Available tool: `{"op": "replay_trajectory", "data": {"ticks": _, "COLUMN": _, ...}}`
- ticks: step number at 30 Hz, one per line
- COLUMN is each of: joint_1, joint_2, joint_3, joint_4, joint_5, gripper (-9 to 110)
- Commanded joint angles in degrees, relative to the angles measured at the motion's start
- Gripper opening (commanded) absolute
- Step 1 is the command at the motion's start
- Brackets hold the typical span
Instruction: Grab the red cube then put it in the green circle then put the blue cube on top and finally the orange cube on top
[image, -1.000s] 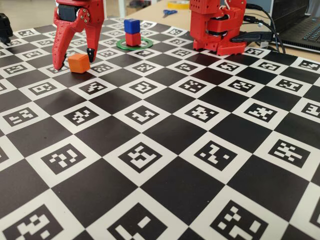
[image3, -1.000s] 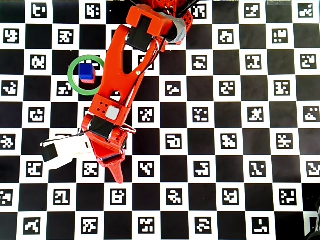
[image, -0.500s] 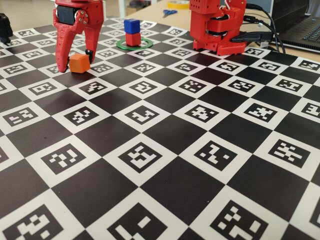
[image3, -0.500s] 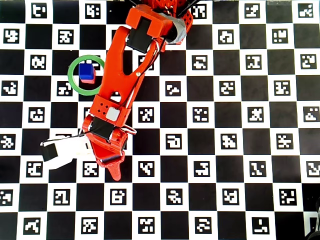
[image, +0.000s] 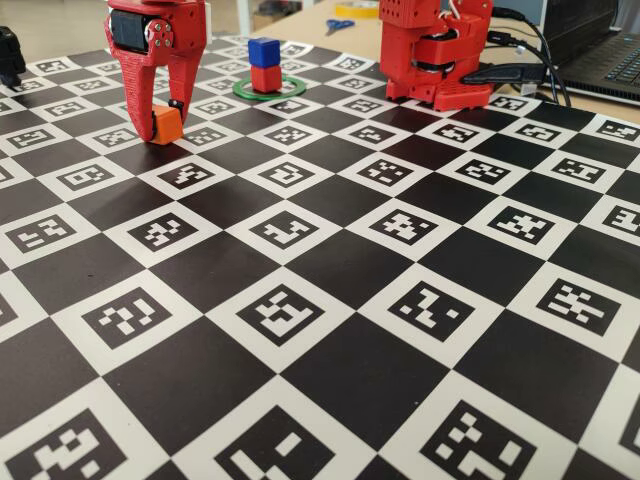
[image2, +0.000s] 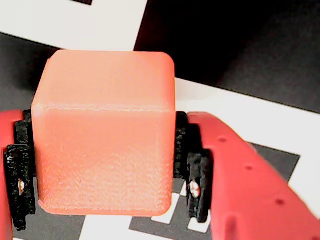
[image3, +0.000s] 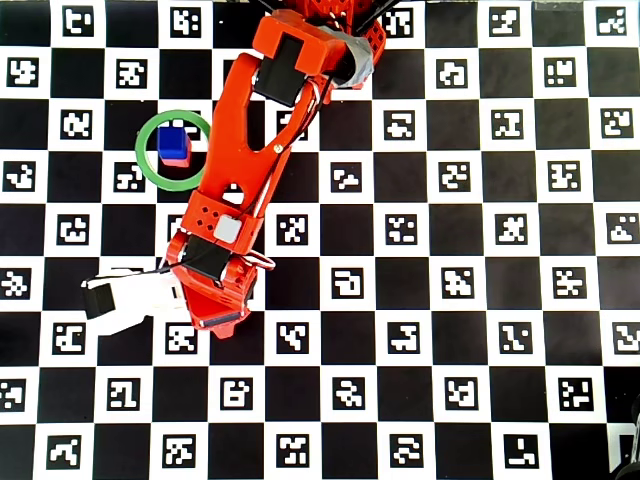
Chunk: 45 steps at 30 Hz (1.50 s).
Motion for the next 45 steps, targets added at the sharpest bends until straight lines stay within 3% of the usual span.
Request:
{"op": "replay_trajectory", "data": {"ticks": 1, "joint_1": -0.35, "joint_2": 3.87, "joint_3": -0.97, "joint_4": 0.44, "joint_5": 0.62, "gripper": 4}}
{"op": "replay_trajectory", "data": {"ticks": 18, "joint_1": 0.79, "joint_2": 19.42, "joint_3": -6.06, "joint_4": 19.16, "joint_5": 5.45, "gripper": 2}}
{"op": "replay_trajectory", "data": {"ticks": 31, "joint_1": 5.62, "joint_2": 35.16, "joint_3": -5.89, "joint_4": 34.37, "joint_5": 2.46, "gripper": 2}}
{"op": "replay_trajectory", "data": {"ticks": 45, "joint_1": 21.01, "joint_2": 45.18, "joint_3": 4.57, "joint_4": 31.11, "joint_5": -8.26, "gripper": 2}}
